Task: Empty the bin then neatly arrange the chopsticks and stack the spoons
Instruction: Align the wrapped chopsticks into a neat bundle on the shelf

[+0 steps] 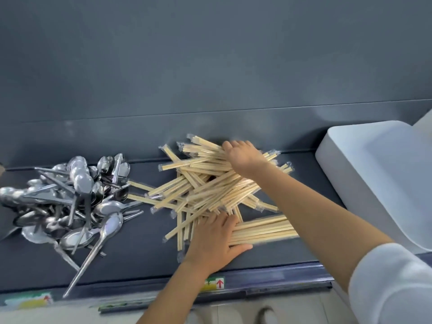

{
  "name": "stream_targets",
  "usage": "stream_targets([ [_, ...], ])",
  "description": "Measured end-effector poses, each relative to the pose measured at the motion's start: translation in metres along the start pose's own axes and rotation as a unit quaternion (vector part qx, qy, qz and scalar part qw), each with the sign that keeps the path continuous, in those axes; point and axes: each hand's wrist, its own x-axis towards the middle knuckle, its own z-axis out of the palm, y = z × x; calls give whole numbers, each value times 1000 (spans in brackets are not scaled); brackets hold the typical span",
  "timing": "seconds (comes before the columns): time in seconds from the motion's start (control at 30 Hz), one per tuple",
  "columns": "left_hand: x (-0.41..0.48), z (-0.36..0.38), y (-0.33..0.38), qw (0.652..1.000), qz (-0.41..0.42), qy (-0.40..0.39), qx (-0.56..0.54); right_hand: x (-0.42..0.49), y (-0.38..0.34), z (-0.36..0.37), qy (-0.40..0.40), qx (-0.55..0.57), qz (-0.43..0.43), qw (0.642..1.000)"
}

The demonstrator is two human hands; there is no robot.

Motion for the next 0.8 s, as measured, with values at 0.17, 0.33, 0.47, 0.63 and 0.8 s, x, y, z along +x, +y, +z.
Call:
stream_targets([
  [0.17,0,-3,3,1000,0,16,9,-11,11,-5,30,-27,-29,999],
  [0.33,-5,-16,11,998,-58,11,-21,-45,18,-6,85,-23,-94,992],
  [0.47,-22,-17,18,982,-159,42,-91,-108,27,10,157,6,-199,967],
  [0.63,-32,-4,24,949,-263,56,-167,-161,33,56,93,-5,-210,973],
  [0.8,-42,-6,36,921,-249,185,-236,-177,32,69,58,-1,-187,981],
])
